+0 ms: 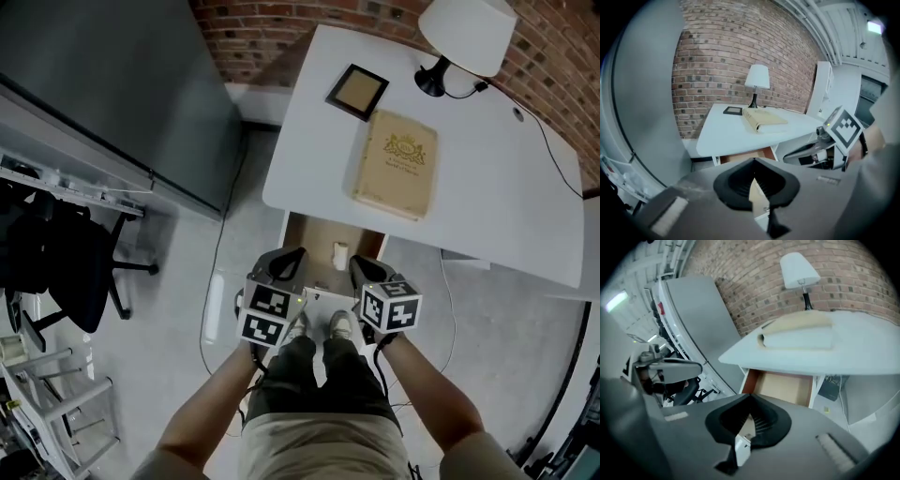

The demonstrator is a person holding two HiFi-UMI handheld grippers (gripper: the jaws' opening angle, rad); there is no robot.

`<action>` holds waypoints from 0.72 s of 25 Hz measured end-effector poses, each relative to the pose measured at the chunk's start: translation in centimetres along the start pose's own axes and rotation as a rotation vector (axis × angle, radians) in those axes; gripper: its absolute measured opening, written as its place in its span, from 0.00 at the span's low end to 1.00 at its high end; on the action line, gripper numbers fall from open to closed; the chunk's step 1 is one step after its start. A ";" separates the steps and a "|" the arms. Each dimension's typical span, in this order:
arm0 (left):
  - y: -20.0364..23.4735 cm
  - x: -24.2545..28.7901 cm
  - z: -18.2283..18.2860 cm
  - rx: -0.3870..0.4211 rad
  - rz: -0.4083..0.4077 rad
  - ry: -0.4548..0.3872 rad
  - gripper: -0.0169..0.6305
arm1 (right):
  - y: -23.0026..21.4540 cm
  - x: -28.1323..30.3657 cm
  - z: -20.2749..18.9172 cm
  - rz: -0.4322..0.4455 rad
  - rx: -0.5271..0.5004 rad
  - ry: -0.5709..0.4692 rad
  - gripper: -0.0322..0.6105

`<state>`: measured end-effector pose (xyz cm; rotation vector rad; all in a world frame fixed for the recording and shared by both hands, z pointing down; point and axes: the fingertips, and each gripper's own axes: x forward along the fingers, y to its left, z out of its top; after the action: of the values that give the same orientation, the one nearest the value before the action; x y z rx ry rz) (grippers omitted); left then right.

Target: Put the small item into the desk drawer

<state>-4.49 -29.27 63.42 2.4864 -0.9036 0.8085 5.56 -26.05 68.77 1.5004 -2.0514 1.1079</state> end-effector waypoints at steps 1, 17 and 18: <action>-0.2 -1.1 1.0 0.007 0.005 -0.012 0.03 | 1.0 -1.4 1.1 0.010 -0.019 -0.025 0.06; -4.4 -17.9 17.5 0.113 0.059 -0.290 0.03 | 12.7 -22.4 17.7 0.118 -0.172 -0.410 0.06; -4.5 -18.7 18.4 0.134 0.073 -0.312 0.03 | 13.3 -23.4 18.4 0.132 -0.172 -0.427 0.05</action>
<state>-6.13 -26.85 36.99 2.7620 -1.0801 0.5252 4.70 -23.73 36.29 1.6404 -2.4871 0.6698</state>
